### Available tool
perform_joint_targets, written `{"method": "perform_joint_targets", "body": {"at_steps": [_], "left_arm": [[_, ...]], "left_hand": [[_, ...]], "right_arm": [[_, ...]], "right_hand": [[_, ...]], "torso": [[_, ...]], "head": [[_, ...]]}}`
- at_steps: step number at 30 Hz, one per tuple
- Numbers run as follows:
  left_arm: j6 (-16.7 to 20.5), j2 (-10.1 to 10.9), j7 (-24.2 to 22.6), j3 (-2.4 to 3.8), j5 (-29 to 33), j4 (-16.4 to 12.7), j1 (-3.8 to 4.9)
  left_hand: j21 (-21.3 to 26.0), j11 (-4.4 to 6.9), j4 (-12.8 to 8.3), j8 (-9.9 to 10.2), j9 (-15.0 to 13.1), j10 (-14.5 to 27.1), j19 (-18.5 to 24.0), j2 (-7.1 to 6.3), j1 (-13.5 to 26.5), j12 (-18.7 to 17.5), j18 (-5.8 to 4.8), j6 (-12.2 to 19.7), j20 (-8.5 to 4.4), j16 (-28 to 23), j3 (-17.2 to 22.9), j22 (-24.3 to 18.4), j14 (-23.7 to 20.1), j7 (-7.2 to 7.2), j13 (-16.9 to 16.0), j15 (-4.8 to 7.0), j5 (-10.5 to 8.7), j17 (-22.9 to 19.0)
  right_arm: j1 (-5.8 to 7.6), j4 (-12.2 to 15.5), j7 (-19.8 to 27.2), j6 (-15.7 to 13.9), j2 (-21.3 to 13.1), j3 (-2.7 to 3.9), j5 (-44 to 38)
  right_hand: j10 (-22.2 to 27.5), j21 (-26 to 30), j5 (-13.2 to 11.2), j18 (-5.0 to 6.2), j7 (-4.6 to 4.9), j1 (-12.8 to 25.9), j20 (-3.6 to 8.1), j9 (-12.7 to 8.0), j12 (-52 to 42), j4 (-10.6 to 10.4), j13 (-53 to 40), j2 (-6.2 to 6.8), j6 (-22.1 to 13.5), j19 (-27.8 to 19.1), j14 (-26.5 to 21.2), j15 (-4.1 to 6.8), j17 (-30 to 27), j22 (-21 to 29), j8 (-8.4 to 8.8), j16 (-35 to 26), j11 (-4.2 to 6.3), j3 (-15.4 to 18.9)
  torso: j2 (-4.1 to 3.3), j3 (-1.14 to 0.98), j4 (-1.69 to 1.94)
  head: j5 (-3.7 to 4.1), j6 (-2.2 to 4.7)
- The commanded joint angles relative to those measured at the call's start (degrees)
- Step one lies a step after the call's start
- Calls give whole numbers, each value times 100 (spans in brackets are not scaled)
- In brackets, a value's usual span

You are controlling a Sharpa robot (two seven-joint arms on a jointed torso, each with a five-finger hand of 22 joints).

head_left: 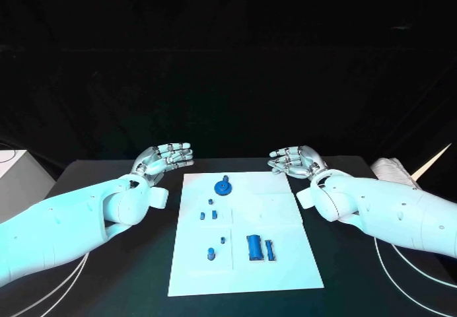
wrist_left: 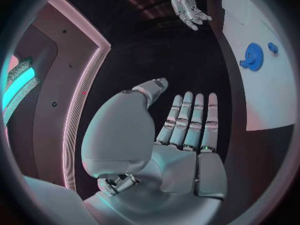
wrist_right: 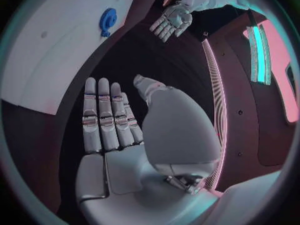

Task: Assemble the parts on the task board

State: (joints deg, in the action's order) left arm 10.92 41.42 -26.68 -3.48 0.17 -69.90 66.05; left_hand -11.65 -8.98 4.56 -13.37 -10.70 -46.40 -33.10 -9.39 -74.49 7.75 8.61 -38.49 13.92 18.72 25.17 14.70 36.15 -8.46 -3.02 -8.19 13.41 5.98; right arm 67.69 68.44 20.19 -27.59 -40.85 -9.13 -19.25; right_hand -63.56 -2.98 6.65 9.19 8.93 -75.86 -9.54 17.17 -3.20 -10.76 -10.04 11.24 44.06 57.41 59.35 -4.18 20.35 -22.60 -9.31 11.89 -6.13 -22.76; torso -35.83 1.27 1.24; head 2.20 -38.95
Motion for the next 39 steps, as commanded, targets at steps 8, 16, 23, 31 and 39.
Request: {"method": "perform_joint_targets", "body": {"at_steps": [8,16,23,31,39], "left_arm": [[664,75,-49,78,-10,-429,-107],[2048,207,-185,219,-14,-1250,-358],[3002,297,-280,315,-16,-1817,-531],[3320,328,-311,348,-17,-2006,-589],[3320,328,-311,348,-17,-2006,-589]], "left_hand": [[1165,898,-456,1337,1070,4640,3310,939,7449,-775,-861,3849,-1392,-1872,-2517,-1470,-3615,846,302,819,-1341,-598],[1165,898,-456,1337,1070,4640,3310,939,7449,-775,-861,3849,-1392,-1872,-2517,-1470,-3615,846,302,819,-1341,-598],[1165,898,-456,1337,1070,4640,3310,939,7449,-775,-861,3849,-1392,-1872,-2517,-1470,-3615,846,302,819,-1341,-598],[1165,898,-456,1337,1070,4640,3310,939,7449,-775,-861,3849,-1392,-1872,-2517,-1470,-3615,846,302,819,-1341,-598],[1165,898,-456,1337,1070,4640,3310,939,7449,-775,-861,3849,-1392,-1872,-2517,-1470,-3615,846,302,819,-1341,-598]], "right_arm": [[-245,696,288,-546,-142,288,577],[-625,1786,792,-1375,-323,756,1587],[-752,2149,960,-1652,-383,912,1923],[-753,2151,961,-1653,-384,913,1925],[-753,2151,961,-1653,-384,913,1925]], "right_hand": [[6356,298,-665,-919,-893,7586,954,-1717,320,1076,1004,-1124,-4406,-5741,-5935,418,-2035,2260,931,-1189,613,2276],[6356,298,-665,-919,-893,7586,954,-1717,320,1076,1004,-1124,-4406,-5741,-5935,418,-2035,2260,931,-1189,613,2276],[6356,298,-665,-919,-893,7586,954,-1717,320,1076,1004,-1124,-4406,-5741,-5935,418,-2035,2260,931,-1189,613,2276],[6356,298,-665,-919,-893,7586,954,-1717,320,1076,1004,-1124,-4406,-5741,-5935,418,-2035,2260,931,-1189,613,2276],[6356,298,-665,-919,-893,7586,954,-1717,320,1076,1004,-1124,-4406,-5741,-5935,418,-2035,2260,931,-1189,613,2276]], "torso": [[312,-86,-86],[465,-127,-124],[465,-127,-124],[465,-127,-124],[465,-127,-124]], "head": [[-147,303],[-220,457],[-220,457],[-220,457],[-220,457]]}}
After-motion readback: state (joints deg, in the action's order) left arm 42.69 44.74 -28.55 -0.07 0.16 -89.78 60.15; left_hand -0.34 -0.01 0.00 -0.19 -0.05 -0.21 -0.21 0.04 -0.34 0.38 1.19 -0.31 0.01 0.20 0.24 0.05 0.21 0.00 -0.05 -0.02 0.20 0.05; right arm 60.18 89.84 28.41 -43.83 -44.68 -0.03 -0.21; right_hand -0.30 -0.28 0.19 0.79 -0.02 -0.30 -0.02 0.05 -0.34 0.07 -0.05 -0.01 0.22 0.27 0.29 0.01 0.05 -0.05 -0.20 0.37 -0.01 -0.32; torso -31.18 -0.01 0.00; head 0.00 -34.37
